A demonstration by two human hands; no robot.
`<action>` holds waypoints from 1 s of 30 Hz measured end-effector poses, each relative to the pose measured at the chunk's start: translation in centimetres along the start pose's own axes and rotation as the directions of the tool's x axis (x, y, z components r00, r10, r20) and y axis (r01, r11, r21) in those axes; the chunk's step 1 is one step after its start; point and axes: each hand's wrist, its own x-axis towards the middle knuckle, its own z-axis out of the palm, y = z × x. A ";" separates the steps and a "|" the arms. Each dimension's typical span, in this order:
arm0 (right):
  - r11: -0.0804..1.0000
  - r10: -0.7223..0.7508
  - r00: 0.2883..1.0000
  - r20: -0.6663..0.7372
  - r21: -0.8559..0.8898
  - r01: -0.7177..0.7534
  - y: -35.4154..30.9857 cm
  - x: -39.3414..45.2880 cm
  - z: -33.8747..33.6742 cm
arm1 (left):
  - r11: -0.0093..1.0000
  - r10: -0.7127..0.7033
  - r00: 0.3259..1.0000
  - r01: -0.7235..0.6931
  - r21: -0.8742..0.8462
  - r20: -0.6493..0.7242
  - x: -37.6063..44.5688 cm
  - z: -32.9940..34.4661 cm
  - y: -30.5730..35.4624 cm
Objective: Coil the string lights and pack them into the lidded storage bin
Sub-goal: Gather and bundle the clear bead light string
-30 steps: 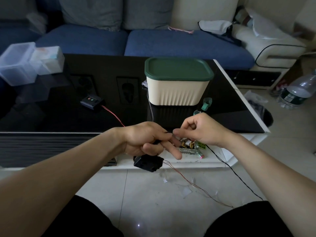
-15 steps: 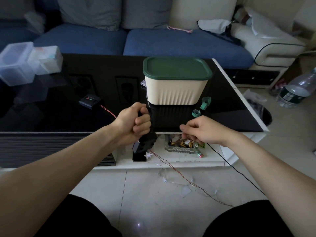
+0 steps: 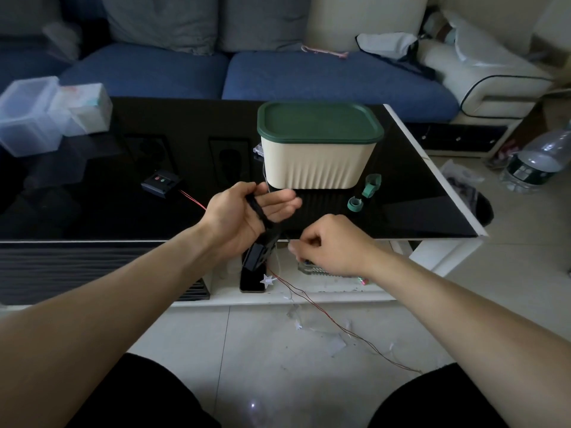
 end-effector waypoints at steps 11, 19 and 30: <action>0.989 -0.149 0.988 -0.032 -0.001 0.149 -2.5 -0.5 -0.3 | 0.910 -0.228 0.965 0.163 0.380 0.132 -0.1 -0.3 -1.6; 0.980 -0.132 0.977 -0.170 0.125 0.154 -2.4 -0.9 -1.6 | 0.715 -0.343 0.909 0.090 0.694 0.236 -1.2 0.1 -2.4; 0.944 -0.057 0.991 -0.124 0.315 0.094 2.5 0.0 -4.6 | 0.589 -0.532 0.822 0.187 0.786 0.203 -1.2 0.5 -2.2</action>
